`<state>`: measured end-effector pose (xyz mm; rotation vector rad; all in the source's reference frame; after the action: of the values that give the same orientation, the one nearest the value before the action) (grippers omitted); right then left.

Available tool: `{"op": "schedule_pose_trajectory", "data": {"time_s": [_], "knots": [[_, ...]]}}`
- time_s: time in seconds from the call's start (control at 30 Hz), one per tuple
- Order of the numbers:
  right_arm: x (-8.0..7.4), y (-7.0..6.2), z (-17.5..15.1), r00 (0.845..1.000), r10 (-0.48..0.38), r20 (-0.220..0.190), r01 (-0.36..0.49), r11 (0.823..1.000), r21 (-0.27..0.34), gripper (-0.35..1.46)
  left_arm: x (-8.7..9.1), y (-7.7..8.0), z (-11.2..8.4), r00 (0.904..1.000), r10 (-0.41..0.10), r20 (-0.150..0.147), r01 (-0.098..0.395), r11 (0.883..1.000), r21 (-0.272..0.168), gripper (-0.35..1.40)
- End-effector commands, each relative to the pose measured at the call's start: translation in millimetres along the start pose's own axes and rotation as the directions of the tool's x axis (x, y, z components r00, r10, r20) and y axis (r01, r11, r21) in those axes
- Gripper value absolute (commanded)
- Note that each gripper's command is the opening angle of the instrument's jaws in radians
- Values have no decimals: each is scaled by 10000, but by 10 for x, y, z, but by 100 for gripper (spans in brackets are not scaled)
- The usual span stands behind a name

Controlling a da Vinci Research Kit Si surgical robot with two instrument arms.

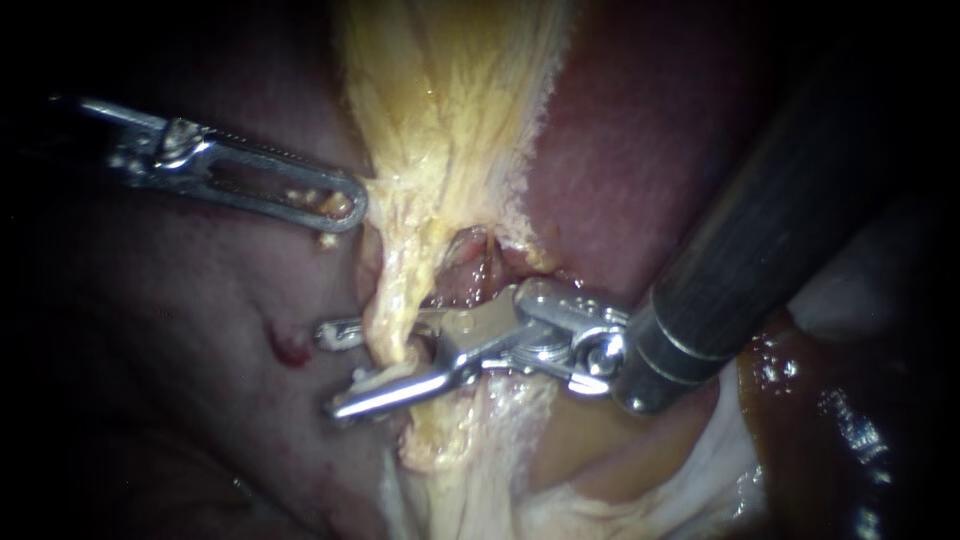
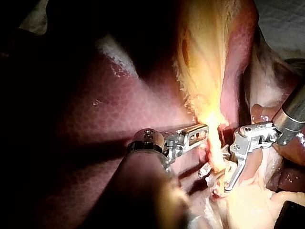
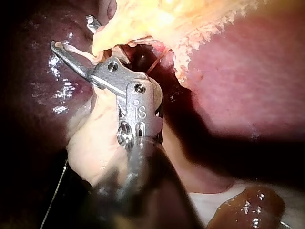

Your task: Clipping third clip left tube

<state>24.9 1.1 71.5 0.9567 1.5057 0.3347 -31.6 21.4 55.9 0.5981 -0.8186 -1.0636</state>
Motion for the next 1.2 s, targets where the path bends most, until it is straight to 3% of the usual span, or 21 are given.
{"op": "schedule_pose_trajectory", "data": {"time_s": [0.03,0.3,0.6,0.8,0.9,1.2], "knots": [[4,-1,-2,10000,35,-33,-35,10000,13,50,0,0,0,10000,2,0,-2,10000,0,-35],[27,2,-19,9995,211,-241,-218,9994,-286,50,0,0,0,10000,1,0,-1,10000,0,-35],[30,3,-22,9994,226,-264,-233,9993,-275,50,0,0,0,10000,1,0,-1,10000,0,-35],[30,-4,-22,9993,272,-272,-271,9996,63,50,0,0,0,10000,1,-1,-1,10000,1,-35],[32,-9,-20,9976,464,-522,-447,9984,339,50,0,0,0,10000,3,-2,-3,10000,3,-35],[49,-27,-17,9948,669,-772,-611,9954,744,50,0,1,0,10000,4,-3,-4,10000,4,-35]]}}
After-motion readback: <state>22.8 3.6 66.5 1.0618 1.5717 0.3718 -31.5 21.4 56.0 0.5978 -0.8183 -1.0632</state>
